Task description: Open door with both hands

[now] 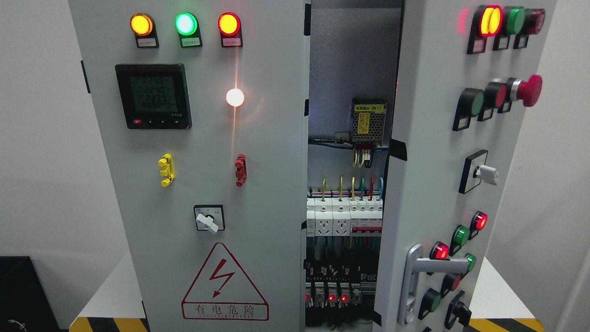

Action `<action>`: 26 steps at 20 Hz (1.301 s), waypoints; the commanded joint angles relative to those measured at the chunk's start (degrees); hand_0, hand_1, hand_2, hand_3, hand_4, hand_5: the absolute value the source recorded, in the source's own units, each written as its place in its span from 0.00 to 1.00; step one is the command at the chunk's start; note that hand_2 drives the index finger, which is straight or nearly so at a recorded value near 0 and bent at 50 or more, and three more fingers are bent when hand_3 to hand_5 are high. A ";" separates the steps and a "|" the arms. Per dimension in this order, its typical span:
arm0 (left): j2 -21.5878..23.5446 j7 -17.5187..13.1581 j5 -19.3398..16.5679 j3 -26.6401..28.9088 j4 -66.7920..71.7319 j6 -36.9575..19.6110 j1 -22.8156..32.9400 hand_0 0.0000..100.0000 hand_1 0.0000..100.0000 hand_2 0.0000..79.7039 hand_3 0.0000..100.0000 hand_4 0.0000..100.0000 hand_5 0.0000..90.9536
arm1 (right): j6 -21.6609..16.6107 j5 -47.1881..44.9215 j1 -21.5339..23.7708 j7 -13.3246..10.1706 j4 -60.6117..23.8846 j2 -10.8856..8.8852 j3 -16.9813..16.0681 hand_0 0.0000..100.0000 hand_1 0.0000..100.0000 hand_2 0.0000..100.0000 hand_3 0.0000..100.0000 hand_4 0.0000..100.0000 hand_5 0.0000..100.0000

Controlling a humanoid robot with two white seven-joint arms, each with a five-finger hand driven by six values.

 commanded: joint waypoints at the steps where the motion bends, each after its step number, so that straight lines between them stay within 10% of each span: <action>1: 0.52 -0.03 -0.18 -0.23 -0.91 -0.04 0.38 0.00 0.00 0.00 0.00 0.00 0.00 | 0.01 0.00 -0.02 0.04 0.00 0.00 0.00 0.00 0.00 0.00 0.00 0.00 0.00; 12: 1.58 0.50 -6.07 0.21 -2.66 -1.09 1.17 0.00 0.00 0.00 0.00 0.00 0.00 | 0.01 0.00 -0.02 0.04 0.00 0.00 0.00 0.00 0.00 0.00 0.00 0.00 0.00; 26: 9.30 -0.03 -8.97 -1.11 -36.75 -7.67 18.66 0.00 0.00 0.00 0.00 0.00 0.00 | 0.01 0.00 -0.02 0.04 0.00 0.00 0.00 0.00 0.00 0.00 0.00 0.00 0.00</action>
